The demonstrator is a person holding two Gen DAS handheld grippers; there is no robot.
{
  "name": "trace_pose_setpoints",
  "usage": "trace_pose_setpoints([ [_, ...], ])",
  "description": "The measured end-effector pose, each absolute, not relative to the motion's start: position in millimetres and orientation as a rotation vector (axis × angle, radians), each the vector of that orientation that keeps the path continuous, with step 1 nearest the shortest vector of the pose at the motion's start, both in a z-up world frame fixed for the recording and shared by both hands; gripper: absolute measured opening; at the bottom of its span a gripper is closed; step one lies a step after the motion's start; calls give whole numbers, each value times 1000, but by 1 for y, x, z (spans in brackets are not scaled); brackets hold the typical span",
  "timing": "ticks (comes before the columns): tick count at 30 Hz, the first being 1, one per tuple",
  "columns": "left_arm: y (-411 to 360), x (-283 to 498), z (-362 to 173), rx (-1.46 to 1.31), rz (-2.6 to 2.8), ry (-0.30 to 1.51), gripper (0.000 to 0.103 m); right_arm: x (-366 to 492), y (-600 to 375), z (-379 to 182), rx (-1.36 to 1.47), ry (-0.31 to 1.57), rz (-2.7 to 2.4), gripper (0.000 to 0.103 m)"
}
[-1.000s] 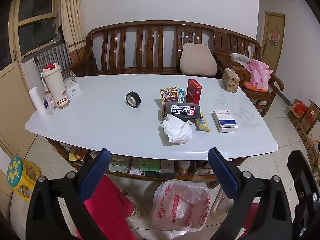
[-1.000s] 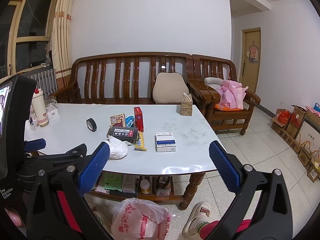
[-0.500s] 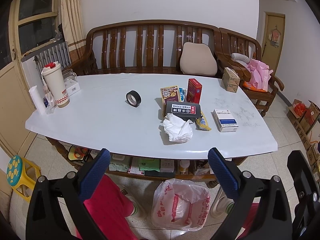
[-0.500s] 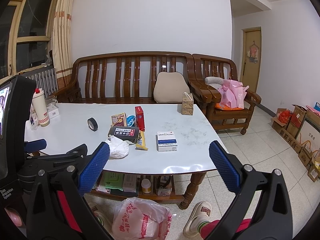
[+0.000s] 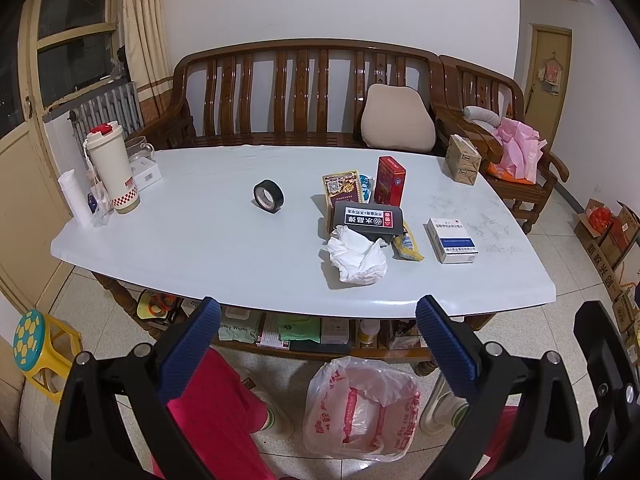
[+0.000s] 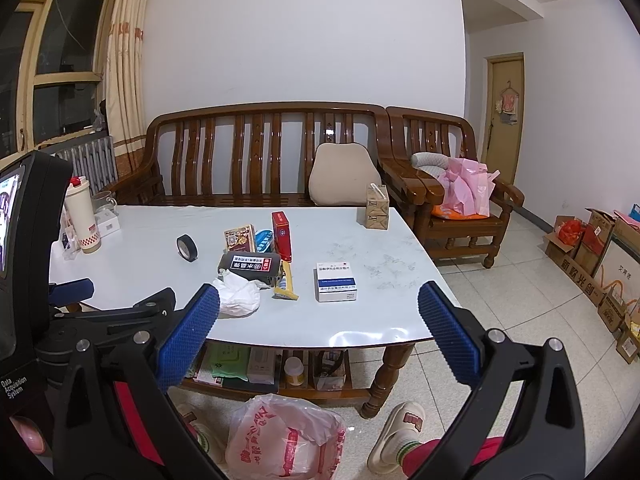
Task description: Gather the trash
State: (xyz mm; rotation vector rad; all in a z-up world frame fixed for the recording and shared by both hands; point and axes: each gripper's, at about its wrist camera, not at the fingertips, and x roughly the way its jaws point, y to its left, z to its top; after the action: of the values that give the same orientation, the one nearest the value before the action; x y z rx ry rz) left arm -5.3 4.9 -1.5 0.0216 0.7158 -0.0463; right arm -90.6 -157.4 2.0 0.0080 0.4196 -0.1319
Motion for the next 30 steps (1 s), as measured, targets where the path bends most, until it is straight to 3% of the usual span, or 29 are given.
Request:
trace_pose_setpoints([
  [30, 9, 18, -1, 3, -67, 780, 96, -62, -154, 1, 4, 447, -74, 98],
])
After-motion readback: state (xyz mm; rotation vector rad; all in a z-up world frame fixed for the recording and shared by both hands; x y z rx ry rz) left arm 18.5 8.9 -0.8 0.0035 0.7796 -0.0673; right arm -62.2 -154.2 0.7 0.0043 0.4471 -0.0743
